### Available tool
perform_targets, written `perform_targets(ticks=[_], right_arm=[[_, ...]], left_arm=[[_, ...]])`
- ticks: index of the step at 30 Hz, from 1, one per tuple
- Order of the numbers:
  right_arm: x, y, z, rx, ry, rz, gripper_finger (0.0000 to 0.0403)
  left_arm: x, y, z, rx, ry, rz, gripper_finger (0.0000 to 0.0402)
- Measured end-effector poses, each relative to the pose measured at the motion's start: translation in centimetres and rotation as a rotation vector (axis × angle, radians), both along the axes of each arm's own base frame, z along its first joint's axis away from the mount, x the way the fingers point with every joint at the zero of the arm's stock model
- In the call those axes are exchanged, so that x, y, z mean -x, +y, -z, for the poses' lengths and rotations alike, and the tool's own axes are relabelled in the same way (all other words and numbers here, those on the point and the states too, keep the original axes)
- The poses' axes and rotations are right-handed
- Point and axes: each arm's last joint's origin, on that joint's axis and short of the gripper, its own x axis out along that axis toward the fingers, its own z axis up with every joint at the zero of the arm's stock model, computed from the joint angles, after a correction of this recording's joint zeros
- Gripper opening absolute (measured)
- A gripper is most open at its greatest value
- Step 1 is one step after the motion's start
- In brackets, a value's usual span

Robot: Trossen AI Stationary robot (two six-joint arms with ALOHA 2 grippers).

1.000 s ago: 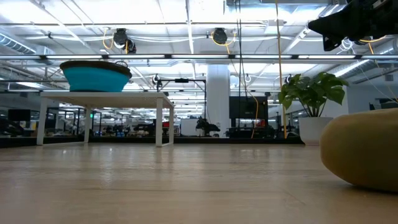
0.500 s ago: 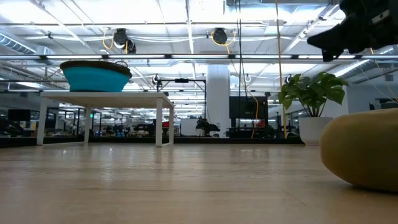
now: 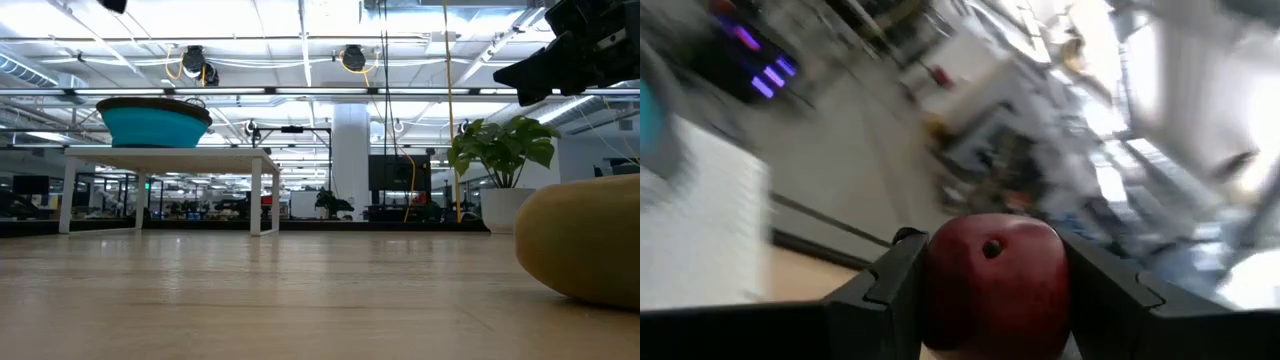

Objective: Pick & Place Fruit
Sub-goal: Put the pomegranate into the blue strainer bowl on the shelf

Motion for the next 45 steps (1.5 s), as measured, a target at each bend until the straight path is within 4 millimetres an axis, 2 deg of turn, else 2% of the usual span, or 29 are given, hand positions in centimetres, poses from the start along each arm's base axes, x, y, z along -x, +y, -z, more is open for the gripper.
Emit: perform_targets(ticks=[8, 21, 32, 45], right_arm=[[0.0, 0.0, 0.0, 0.003, 0.000, 0.002, 0.0000], [0.0, 0.0, 0.0, 0.003, 0.000, 0.003, 0.0000], [0.0, 0.0, 0.0, 0.003, 0.001, 0.004, 0.0000], [0.0, 0.0, 0.0, 0.003, 0.001, 0.004, 0.0000]], left_arm=[[-0.2, 1.8, 0.2, -0.073, 0.295, -0.227, 0.0184], [-1.0, 6.3, 0.2, -0.173, 0.599, -0.467, 0.0184], [-1.1, 8.9, 0.2, -0.193, 0.680, -0.574, 0.0184], [-1.1, 9.6, 0.2, -0.213, 0.724, -0.598, 0.0184]])
